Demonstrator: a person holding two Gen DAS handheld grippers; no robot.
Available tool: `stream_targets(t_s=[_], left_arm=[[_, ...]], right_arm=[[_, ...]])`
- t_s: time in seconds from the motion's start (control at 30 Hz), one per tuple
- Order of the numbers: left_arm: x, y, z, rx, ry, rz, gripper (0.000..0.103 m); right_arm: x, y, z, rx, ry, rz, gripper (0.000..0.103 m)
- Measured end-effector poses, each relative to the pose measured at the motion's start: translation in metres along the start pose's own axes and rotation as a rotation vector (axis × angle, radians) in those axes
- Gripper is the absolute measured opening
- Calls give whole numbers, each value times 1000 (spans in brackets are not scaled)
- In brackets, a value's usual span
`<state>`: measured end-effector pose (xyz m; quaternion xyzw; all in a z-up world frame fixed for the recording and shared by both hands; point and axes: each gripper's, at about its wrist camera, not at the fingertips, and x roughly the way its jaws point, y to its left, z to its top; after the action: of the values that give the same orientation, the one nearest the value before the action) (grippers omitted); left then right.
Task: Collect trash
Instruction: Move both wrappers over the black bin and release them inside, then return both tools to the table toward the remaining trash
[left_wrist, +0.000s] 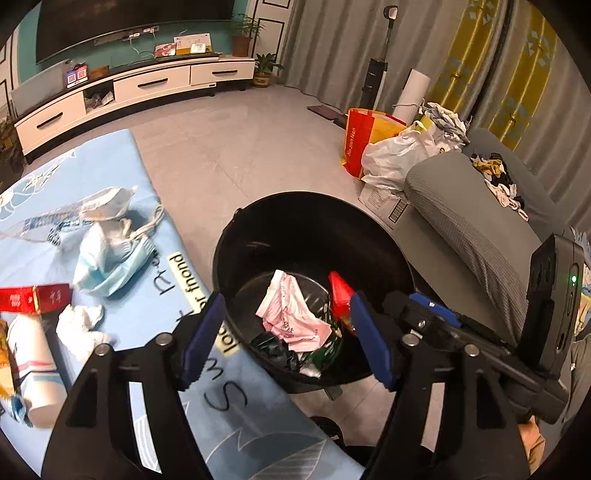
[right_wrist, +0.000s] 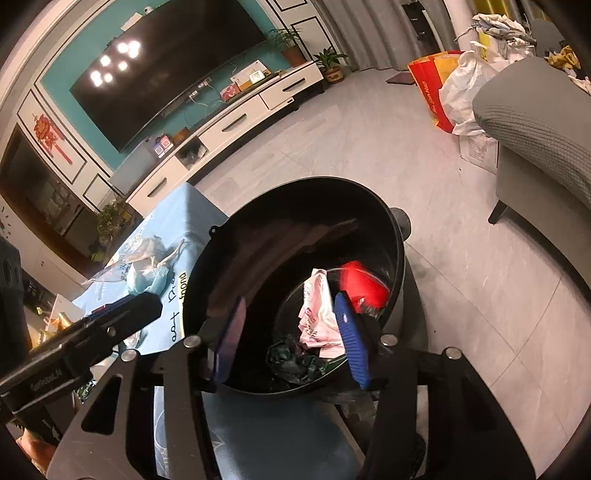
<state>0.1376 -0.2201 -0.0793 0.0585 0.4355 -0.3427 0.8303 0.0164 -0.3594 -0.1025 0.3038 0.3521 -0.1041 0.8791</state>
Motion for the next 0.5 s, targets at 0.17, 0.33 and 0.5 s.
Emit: stream_targets(t_s=[0.17,0.33,0.5], left_arm=[[-20,9,-19,-25,-4,15,82],[-52,31,-52,-85,1,38,88],[-91,64,-84,-197,-20,41,96]], right_arm=[[-8,11,-5,-21,8,20,51],[-14,31,-13,-66,35,37,55],[-18,58,-27,-123,75,69,56]])
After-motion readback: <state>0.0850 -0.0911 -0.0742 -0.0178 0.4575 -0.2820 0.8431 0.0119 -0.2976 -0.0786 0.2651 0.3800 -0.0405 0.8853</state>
